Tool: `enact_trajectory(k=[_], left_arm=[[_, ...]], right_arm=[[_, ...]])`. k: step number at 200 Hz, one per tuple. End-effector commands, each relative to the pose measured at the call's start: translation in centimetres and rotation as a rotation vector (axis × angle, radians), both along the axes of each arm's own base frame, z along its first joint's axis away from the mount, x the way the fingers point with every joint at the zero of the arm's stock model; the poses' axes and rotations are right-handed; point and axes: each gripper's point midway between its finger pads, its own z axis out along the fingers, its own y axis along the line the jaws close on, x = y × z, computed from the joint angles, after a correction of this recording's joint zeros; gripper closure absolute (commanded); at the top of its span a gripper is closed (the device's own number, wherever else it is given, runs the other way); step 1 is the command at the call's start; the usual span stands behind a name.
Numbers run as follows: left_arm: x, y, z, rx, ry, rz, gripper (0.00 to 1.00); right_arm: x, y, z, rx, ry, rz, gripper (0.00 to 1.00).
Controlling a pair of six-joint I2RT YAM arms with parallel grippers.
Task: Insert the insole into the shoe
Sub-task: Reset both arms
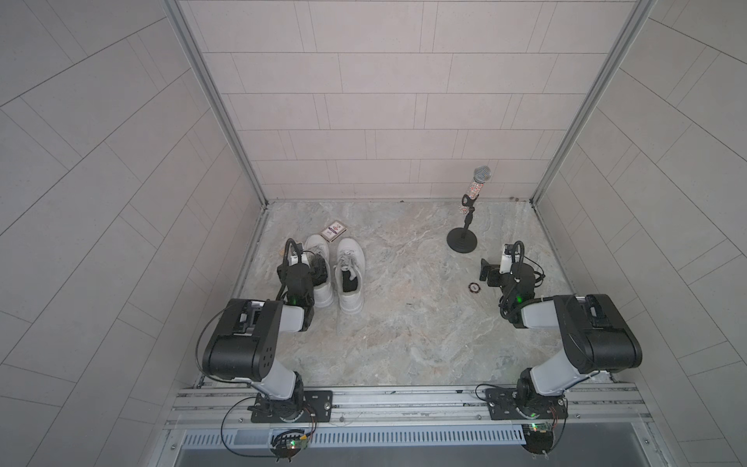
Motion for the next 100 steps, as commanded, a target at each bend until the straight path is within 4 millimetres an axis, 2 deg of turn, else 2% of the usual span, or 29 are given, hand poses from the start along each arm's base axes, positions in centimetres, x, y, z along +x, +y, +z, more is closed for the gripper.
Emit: enact_trajectory(k=[1, 24, 100], left_arm=[[0.1, -0.56, -1.68, 0.018, 0.112, -0.044, 0.0], [0.12, -0.34, -1.42, 0.023, 0.055, -0.036, 0.0], [0.16, -0.45, -1.53, 0.021, 0.066, -0.043, 0.0]], right_arm=[[-0.11, 0.04, 0.01, -0.026, -0.004, 0.004, 0.01], [-0.1, 0.1, 0.01, -0.025, -0.004, 0.006, 0.01], [-0.01, 0.16, -0.06, -0.029, 0.002, 0.004, 0.0]])
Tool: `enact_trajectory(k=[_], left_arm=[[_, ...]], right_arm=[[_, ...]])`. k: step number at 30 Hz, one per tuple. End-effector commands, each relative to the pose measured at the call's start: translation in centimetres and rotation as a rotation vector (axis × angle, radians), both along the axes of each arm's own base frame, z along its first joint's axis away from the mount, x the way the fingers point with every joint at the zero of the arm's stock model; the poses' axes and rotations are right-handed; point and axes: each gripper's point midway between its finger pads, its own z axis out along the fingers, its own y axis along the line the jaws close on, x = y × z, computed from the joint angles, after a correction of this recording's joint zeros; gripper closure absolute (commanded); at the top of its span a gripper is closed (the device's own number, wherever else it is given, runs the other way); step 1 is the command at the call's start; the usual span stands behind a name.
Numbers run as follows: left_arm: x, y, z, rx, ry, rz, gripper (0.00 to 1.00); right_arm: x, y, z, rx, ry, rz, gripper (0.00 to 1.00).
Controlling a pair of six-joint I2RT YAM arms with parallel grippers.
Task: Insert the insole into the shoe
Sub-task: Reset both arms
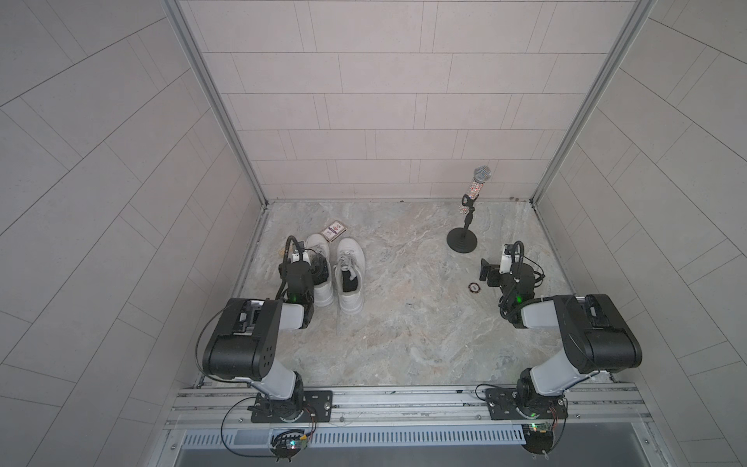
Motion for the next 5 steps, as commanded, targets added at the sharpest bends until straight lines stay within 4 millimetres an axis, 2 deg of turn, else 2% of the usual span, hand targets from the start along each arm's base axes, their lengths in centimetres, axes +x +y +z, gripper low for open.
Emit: enact_trajectory(k=[1, 5], left_arm=[[-0.35, 0.02, -1.59, 0.022, 0.055, -0.015, 0.0], [-0.42, 0.04, -1.59, 0.021, 0.055, -0.015, 0.0]], right_arm=[[-0.03, 0.03, -0.11, -0.026, 0.003, 0.003, 0.0], [-0.14, 0.0, 0.01, -0.029, -0.003, 0.001, 0.0]])
